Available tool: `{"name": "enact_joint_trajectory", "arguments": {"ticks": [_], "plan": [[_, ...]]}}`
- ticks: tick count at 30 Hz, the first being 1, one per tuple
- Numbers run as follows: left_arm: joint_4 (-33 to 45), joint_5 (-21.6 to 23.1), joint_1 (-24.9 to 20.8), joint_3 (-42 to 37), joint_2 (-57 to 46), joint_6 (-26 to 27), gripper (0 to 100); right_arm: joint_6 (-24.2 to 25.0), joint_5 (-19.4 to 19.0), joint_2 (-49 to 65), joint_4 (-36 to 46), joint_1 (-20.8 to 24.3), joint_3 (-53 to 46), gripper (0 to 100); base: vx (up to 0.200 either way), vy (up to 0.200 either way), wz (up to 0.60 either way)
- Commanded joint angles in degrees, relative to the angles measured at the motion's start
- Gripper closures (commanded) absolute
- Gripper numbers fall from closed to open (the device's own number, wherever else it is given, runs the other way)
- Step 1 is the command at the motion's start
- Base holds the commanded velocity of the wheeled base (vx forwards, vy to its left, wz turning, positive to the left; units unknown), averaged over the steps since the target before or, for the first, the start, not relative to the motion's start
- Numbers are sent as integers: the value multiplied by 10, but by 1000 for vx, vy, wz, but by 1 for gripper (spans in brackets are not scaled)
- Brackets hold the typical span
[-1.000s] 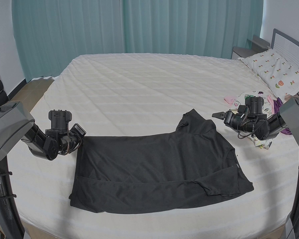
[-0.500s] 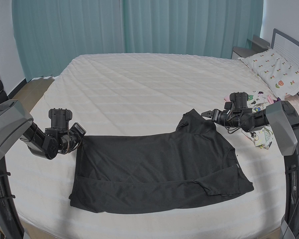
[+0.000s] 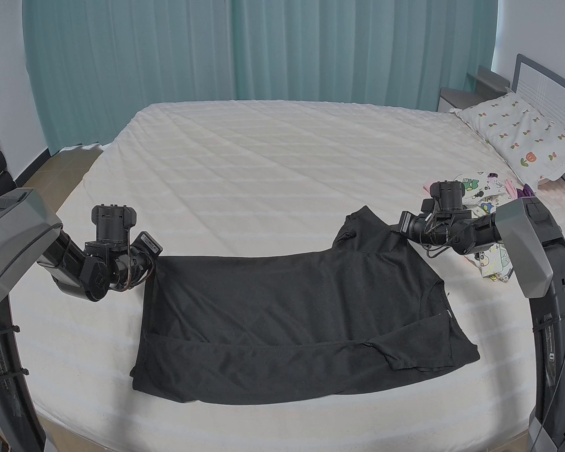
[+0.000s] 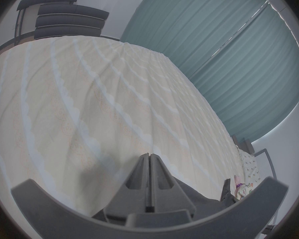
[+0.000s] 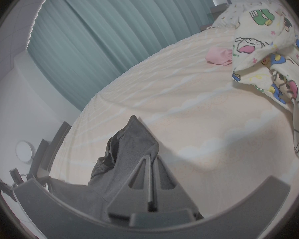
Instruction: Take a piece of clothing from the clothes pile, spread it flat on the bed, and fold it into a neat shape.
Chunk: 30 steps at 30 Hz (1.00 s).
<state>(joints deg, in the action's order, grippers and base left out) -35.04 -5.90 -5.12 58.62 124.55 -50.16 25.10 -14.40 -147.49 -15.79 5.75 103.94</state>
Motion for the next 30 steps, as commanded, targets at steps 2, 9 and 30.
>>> {"name": "enact_joint_trajectory", "arguments": {"ticks": [2,9,30], "plan": [[0,-1,3,2,-4,0,100,35,-1,31,-8,-8,-22,100,0,0,0],[0,-1,8,5,-17,2,100,47,-7,91,-38,-25,-99,100,0,0,0],[0,-4,49,-4,-53,11,100,43,-14,114,-243,-22,-218,100,0,0,0]]}}
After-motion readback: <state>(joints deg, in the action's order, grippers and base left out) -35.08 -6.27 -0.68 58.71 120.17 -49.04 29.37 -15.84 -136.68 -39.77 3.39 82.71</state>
